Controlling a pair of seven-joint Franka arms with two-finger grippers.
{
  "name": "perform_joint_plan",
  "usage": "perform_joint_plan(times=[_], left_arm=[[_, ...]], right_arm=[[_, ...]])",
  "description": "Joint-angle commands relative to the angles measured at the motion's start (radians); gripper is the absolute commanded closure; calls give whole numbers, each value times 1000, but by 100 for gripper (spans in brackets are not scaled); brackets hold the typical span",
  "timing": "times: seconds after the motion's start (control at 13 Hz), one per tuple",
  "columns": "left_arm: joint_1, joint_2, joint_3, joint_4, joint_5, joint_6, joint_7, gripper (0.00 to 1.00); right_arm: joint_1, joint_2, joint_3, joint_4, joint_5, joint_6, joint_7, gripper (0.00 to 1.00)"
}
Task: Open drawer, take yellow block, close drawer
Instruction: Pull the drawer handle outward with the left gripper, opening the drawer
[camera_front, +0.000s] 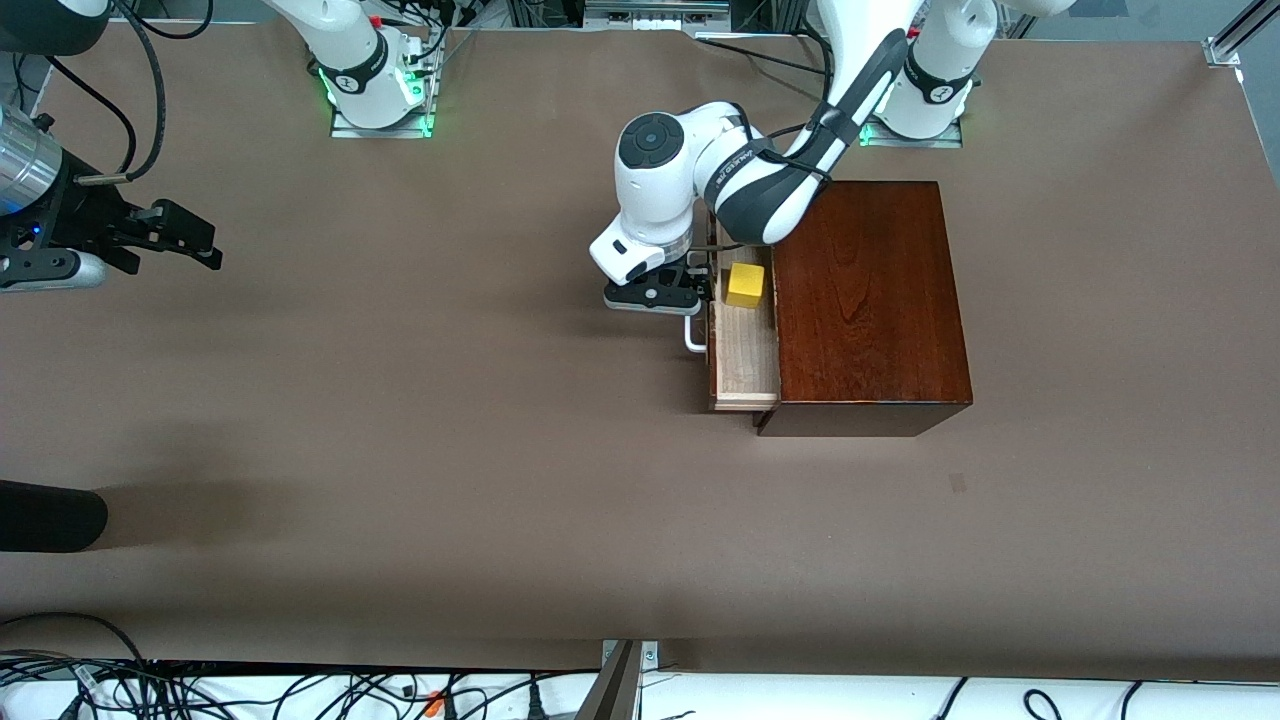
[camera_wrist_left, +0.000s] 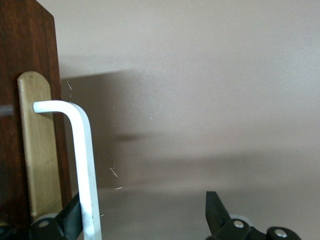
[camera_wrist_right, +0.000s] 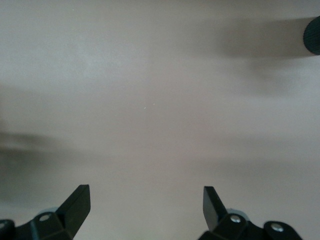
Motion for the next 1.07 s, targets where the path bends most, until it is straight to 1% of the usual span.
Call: perform_joint_plan(times=[0.0, 0.54, 1.0], left_arm=[[-34, 28, -8, 57, -54, 19, -9, 0], [-33, 31, -2, 84, -54, 22, -6, 0], [-33, 36, -2, 86, -52, 23, -3, 0]], right_arm=[[-13, 6, 8, 15, 0, -6, 9, 0], [-13, 7, 8, 15, 0, -5, 9, 0], [-13, 6, 8, 15, 0, -5, 9, 0]])
